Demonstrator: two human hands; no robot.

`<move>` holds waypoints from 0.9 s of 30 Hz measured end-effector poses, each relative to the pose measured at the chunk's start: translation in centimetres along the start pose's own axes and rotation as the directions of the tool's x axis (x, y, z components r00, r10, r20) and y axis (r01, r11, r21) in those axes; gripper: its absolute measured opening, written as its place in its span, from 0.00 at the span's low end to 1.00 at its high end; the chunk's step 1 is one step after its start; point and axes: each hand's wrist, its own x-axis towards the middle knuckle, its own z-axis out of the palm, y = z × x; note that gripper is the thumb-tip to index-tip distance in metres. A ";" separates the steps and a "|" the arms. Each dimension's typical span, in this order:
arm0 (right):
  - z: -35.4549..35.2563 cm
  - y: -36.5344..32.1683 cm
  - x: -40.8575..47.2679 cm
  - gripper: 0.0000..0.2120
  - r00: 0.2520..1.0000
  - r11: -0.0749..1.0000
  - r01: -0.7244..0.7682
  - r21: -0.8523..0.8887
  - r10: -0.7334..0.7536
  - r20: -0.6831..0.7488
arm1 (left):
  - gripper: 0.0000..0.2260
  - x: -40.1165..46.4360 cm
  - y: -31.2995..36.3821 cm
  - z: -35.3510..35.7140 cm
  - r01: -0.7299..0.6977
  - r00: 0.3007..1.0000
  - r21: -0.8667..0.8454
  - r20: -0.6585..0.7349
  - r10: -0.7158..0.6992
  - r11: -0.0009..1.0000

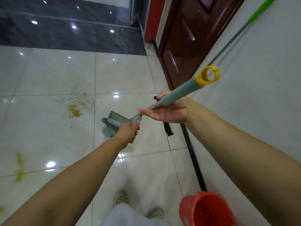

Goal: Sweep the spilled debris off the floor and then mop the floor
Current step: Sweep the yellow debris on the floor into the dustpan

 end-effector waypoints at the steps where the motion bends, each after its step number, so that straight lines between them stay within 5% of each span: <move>1: 0.5 0.2 0.2 0.25 1.000 1.000 0.007 0.027 -0.008 0.006 | 0.15 0.1 0.2 -0.4 -0.007 1.000 -0.013 -0.003 0.007 1.000; 5: 1.5 0.6 1.5 0.24 1.000 0.994 0.029 0.102 -0.028 -0.006 | 0.15 0.1 0.7 -2.3 -0.048 0.999 -0.008 -0.022 0.048 0.999; 10: 1.7 2.2 3.5 0.35 0.999 0.994 -0.042 0.100 0.038 0.039 | 0.16 -0.1 1.1 -4.9 -0.038 0.998 0.008 -0.059 0.038 0.999; 16: 3.6 3.8 6.1 0.23 0.998 0.997 -0.016 -0.076 0.020 0.055 | 0.17 0.0 3.1 -8.5 -0.053 0.960 -0.028 -0.276 0.043 0.998; 21: 4.6 4.6 9.1 0.08 0.973 0.893 -0.130 -0.430 0.032 -0.227 | 0.18 -0.7 2.3 -12.3 -0.066 0.909 0.041 -0.411 0.077 0.997; 23: 4.8 4.8 10.5 0.10 0.948 0.840 -0.197 -0.505 0.033 -0.315 | 0.19 -1.1 1.4 -13.0 -0.071 0.899 0.100 -0.424 0.107 0.992; 27: 4.7 4.6 12.9 0.14 0.949 0.938 -0.204 -0.280 0.120 -0.291 | 0.20 -1.2 0.1 -14.2 -0.087 0.879 0.092 -0.462 0.120 0.992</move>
